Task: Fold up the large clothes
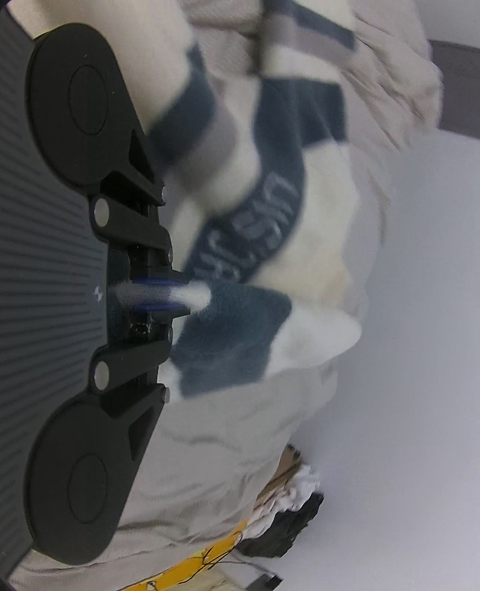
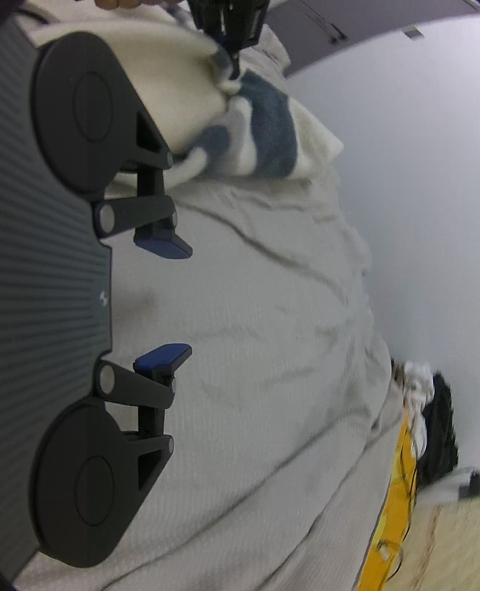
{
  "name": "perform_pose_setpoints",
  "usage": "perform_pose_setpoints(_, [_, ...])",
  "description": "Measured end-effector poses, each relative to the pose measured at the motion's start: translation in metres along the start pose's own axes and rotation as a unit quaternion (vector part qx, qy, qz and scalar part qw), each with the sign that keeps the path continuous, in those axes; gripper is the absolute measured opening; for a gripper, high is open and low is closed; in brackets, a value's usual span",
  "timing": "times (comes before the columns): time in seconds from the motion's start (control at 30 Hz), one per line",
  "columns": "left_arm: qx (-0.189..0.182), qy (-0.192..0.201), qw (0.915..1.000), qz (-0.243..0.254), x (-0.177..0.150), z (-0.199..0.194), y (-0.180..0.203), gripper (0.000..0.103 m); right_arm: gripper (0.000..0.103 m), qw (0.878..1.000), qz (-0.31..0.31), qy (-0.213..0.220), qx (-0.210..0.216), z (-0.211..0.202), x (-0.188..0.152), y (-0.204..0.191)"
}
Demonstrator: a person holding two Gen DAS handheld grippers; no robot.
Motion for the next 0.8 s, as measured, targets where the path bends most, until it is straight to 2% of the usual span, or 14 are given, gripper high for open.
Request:
perform_pose_setpoints(0.17, [-0.022, -0.012, 0.9986, -0.045, -0.011, 0.015, -0.036, 0.011, 0.054, 0.999, -0.019, -0.013, 0.028, 0.004, -0.007, -0.02])
perform_pose_setpoints(0.37, [-0.045, -0.016, 0.9981, -0.038, -0.016, 0.024, -0.042, 0.012, 0.055, 0.998, -0.011, -0.03, 0.058, 0.018, -0.007, -0.039])
perform_pose_setpoints(0.43, [-0.054, -0.019, 0.9972, -0.048, -0.018, 0.025, -0.047, 0.012, 0.062, 0.997, -0.008, -0.03, 0.076, 0.028, -0.006, -0.05])
perform_pose_setpoints(0.57, [-0.072, -0.021, 0.9942, -0.077, -0.022, 0.025, -0.057, 0.012, 0.066, 0.993, 0.003, -0.033, 0.114, 0.053, -0.002, -0.069])
perform_pose_setpoints(0.8, [-0.076, -0.022, 0.9926, -0.092, -0.02, 0.027, -0.058, 0.012, 0.067, 0.98, 0.037, -0.081, 0.18, 0.08, -0.008, -0.082])
Point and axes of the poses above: each gripper's, at about its wrist camera, not at the fingertips, and z roughly the way its jaws point, y to its right, x to its top, the point moved 7 cm from there along z, roughly the way its jaws point, and after that the axes turned 8 degrees about z, right-handed, at the moved point
